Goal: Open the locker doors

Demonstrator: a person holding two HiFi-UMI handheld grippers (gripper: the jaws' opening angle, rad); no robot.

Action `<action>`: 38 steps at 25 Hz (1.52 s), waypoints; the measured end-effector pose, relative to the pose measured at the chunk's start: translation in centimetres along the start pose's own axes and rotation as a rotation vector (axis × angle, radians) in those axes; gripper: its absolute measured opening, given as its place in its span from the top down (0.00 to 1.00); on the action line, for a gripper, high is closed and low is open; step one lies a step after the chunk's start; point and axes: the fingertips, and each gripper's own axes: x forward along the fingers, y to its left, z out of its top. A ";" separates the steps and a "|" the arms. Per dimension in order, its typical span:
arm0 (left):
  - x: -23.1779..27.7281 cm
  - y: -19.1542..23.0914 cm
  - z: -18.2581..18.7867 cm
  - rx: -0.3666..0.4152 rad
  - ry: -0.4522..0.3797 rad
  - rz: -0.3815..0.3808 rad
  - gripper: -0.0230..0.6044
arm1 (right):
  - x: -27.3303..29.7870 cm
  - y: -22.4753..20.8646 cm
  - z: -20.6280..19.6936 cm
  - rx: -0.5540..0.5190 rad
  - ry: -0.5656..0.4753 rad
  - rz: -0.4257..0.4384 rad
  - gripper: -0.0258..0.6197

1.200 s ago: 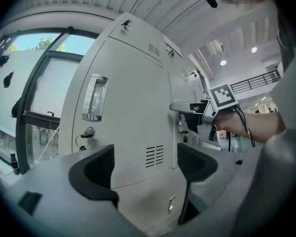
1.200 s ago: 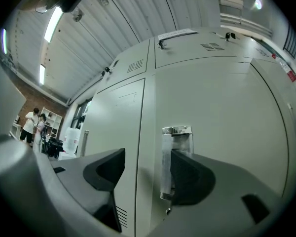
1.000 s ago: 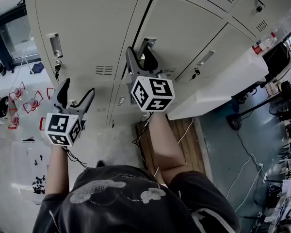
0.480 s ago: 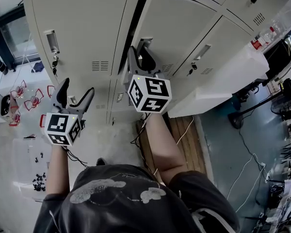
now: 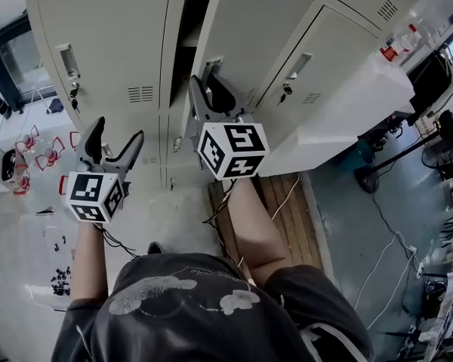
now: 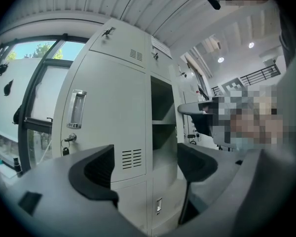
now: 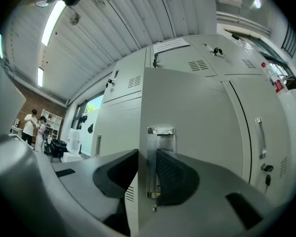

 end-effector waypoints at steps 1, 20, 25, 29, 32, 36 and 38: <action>0.0 -0.5 0.1 0.000 -0.001 -0.001 0.34 | -0.5 -0.1 0.1 0.003 -0.002 0.009 0.76; -1.1 -9.0 -0.1 -0.002 -0.004 0.005 0.34 | -9.7 -2.5 1.6 -0.055 -0.015 0.066 0.74; -1.4 -11.4 -0.3 0.001 0.000 -0.003 0.34 | -12.6 -4.0 2.0 -0.061 -0.026 0.048 0.74; -1.9 -13.1 -0.5 0.002 0.006 -0.005 0.34 | -14.8 -5.5 2.3 -0.072 -0.041 0.014 0.74; -2.3 -14.4 -0.7 0.002 0.012 -0.006 0.34 | -16.5 -6.9 2.5 -0.073 -0.041 -0.013 0.74; -2.8 -16.2 -0.7 0.005 0.016 -0.014 0.34 | -18.7 -8.8 2.8 -0.081 -0.044 -0.048 0.79; -3.0 -17.0 -0.7 0.007 0.017 -0.017 0.34 | -19.5 -9.6 2.9 -0.089 -0.046 -0.062 0.84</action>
